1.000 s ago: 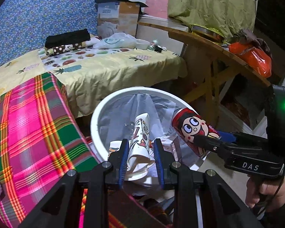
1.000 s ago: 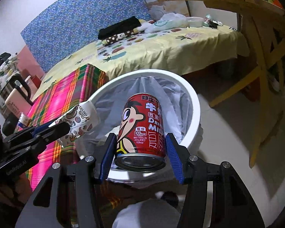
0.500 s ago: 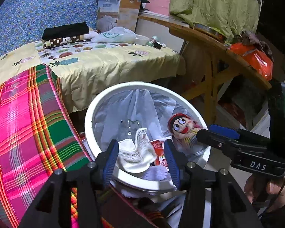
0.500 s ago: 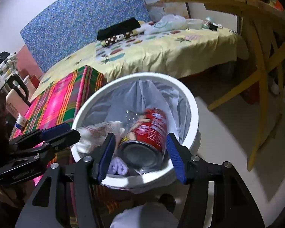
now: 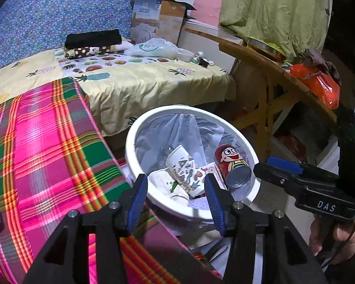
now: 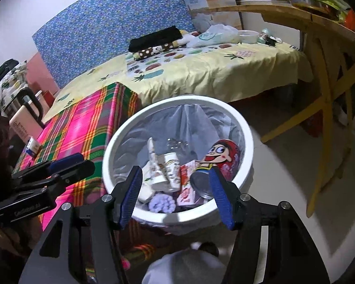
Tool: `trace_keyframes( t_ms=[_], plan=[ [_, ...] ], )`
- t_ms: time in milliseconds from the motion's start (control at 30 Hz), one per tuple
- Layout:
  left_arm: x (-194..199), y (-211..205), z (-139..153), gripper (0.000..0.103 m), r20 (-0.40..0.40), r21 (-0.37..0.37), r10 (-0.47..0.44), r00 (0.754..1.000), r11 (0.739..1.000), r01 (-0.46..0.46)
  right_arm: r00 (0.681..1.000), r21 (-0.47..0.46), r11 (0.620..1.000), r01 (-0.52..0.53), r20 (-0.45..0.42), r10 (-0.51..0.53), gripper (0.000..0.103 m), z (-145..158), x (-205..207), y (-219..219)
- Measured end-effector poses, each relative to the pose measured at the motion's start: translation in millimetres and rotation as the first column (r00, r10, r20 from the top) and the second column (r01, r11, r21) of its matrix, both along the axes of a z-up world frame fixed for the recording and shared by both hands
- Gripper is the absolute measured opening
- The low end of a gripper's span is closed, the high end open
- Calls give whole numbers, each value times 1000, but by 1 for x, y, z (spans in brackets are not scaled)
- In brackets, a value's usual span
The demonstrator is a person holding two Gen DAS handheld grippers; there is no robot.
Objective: Collect trash
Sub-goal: 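Move both tools back toward the foam net and wrapper on the table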
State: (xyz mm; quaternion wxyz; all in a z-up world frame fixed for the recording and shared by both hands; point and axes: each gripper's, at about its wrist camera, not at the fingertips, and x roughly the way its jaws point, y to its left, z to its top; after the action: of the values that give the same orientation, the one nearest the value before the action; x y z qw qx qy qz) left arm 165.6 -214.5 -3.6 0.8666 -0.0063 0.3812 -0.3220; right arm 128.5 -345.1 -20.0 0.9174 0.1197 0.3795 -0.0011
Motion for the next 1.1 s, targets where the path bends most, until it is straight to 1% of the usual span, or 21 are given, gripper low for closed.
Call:
trace_keyframes(
  t_ms=[300,567,867,1100],
  plan=[
    [-12,29,4,51,14,0,71,997,997,-71,997,-21,997,-72,22,73,60,9,-5,26],
    [-23,56,5,51,23,3,137,990,991,-137,990,-36,990,-135,33,137,60,12,-8,49],
    [-35,87,3,51,40,5,214,976,977,-214,981,-44,981,-187,48,189,60,14,-10,71],
    [-41,109,1,51,41,5,277,960,961,-278,971,-29,972,-232,56,233,60,13,-11,87]
  ],
)
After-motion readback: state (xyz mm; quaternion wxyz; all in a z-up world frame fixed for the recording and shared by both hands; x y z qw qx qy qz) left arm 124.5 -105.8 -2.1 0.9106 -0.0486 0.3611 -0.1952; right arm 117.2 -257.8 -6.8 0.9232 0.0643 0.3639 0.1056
